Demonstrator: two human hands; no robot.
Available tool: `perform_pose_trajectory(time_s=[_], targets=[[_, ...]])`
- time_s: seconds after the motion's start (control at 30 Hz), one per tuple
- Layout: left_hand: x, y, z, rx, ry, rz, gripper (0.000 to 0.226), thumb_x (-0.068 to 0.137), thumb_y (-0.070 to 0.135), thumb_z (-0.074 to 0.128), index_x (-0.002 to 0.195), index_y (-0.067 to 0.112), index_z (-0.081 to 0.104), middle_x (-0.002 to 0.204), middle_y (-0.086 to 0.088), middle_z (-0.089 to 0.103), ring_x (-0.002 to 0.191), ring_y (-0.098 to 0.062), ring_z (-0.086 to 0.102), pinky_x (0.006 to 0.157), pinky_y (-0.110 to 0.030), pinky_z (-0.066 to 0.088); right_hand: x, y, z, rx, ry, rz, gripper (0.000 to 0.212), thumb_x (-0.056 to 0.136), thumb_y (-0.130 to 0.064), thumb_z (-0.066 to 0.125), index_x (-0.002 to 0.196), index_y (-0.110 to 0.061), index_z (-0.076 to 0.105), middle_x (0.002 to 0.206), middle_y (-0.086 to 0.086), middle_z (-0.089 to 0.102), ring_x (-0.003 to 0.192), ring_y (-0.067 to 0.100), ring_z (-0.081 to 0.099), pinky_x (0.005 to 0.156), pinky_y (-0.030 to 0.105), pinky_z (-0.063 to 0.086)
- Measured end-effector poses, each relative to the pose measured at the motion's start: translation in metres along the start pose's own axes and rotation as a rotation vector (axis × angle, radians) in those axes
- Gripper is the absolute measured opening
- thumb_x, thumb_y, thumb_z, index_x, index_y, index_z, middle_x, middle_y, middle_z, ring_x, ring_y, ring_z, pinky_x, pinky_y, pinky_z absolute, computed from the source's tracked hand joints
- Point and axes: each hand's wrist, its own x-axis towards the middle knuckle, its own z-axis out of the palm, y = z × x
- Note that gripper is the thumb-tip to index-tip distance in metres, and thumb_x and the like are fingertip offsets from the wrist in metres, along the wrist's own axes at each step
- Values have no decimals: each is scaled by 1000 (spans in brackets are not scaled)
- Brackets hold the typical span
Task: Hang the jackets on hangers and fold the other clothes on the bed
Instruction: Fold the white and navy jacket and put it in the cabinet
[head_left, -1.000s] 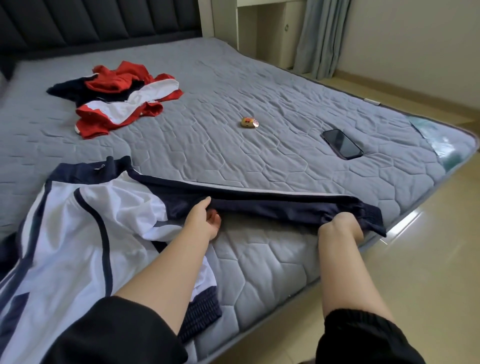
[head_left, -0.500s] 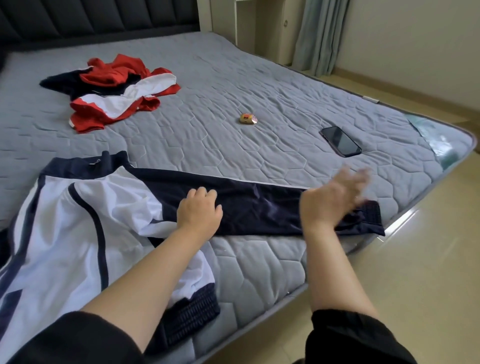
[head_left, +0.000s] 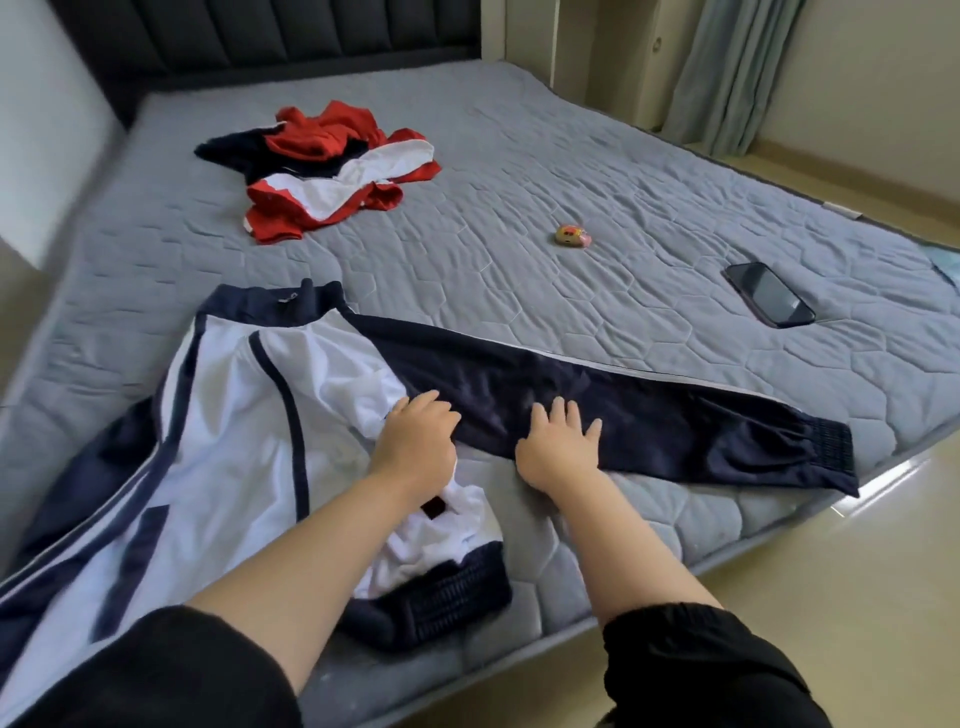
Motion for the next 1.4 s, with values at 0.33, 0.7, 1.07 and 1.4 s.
perform_pose_trajectory(time_s=[0.33, 0.7, 1.07, 1.4], targets=[[-93, -37, -24, -185, -546, -14, 65, 94, 59, 37, 149, 25, 29, 160, 3, 9, 146, -13, 6, 119, -43, 10, -37, -72, 8, 210, -194, -77, 44, 94, -44, 41, 100, -5, 60, 89, 8, 59, 86, 27, 56, 72, 31, 40], [-140, -21, -34, -15, -562, 7, 110, 75, 62, 62, 150, 33, -14, 156, 4, -28, 144, -20, -24, 113, -58, 16, -53, -60, 10, 646, -151, 164, 33, 98, -22, 46, 114, 5, 59, 82, 7, 56, 71, 21, 53, 59, 26, 41], [-131, -15, -54, -145, -443, 44, 46, 79, 3, 50, 117, 26, 56, 105, -1, 61, 96, -25, 58, 78, -33, 46, -63, -46, 2, 593, -327, 188, 71, 86, -51, 61, 133, 0, 47, 125, 13, 60, 95, 28, 63, 66, 32, 53], [-113, -45, -83, -952, -1045, -314, 47, 101, 48, 31, 119, 18, 61, 97, 0, 72, 83, -16, 68, 74, -25, 53, -66, -43, -8, 431, -324, 104, 31, 90, -32, 56, 74, -5, 61, 62, 7, 62, 52, 24, 56, 51, 30, 51]])
